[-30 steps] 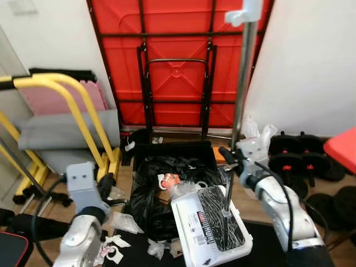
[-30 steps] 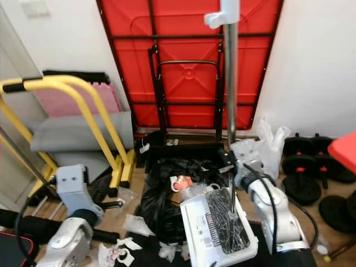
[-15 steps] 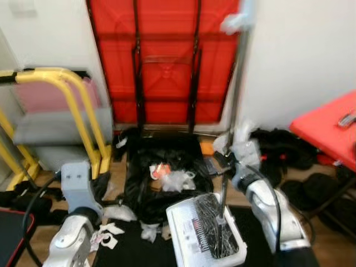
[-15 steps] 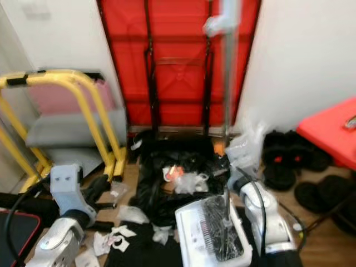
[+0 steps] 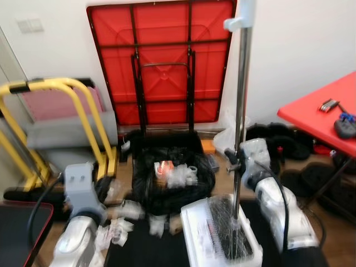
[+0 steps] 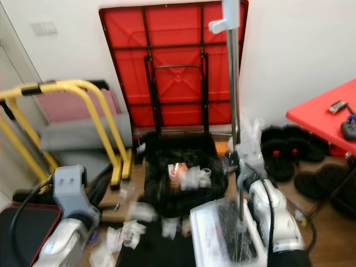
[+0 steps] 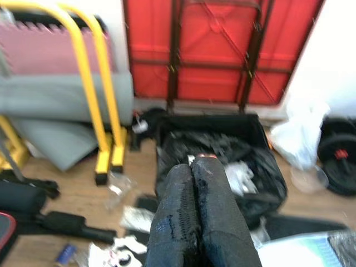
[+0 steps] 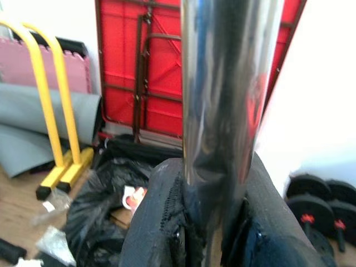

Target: Sweep floor

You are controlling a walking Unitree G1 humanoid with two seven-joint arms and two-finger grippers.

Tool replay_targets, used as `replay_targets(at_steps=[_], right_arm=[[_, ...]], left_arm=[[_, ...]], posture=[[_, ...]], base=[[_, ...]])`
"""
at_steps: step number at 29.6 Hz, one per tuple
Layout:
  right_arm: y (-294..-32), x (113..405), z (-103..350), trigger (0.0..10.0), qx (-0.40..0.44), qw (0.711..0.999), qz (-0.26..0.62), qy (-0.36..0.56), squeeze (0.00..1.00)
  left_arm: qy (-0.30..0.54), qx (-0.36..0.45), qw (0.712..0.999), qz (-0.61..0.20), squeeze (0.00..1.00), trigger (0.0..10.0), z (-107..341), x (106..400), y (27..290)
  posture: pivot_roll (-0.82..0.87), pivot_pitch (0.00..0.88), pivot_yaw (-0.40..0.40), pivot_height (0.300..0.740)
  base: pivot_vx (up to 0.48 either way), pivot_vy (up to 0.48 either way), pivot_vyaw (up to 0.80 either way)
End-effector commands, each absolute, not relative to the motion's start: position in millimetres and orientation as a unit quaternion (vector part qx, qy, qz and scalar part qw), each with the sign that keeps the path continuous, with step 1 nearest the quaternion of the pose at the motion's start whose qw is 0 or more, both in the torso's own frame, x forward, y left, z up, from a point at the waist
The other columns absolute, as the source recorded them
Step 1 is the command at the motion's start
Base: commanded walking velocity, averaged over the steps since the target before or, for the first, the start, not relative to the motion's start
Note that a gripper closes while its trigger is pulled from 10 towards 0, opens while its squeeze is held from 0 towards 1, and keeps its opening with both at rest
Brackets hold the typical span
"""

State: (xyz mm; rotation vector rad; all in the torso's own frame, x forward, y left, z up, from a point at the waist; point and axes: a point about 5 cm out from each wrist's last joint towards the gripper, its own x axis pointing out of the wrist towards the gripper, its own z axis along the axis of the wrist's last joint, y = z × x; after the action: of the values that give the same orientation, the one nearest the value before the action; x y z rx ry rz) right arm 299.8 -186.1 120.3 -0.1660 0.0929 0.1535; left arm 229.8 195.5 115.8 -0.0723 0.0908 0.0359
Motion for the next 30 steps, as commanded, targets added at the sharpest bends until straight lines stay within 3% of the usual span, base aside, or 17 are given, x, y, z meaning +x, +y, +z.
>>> replay_targets(at_steps=[1, 30], right_arm=[[-179.5, 308.8, 137.5, 10.0, -0.081, 0.993, 0.082, 0.011, 0.0], [-180.5, 319.0, 146.6, 10.0, -0.081, 0.995, 0.064, -0.006, 0.0]], left_arm=[[0.054, -0.029, 0.998, 0.019, 0.0, 10.0, 112.0, 227.4, 195.7], [0.05, -0.02, 0.998, 0.015, 0.0, 10.0, 115.7, 224.7, 195.3]], posture=[[-0.13, 0.0, 0.011, 0.74], [-0.11, 0.0, 0.018, 0.625]], base=[[0.0, 0.0, 0.0], [0.0, 0.0, 0.0]])
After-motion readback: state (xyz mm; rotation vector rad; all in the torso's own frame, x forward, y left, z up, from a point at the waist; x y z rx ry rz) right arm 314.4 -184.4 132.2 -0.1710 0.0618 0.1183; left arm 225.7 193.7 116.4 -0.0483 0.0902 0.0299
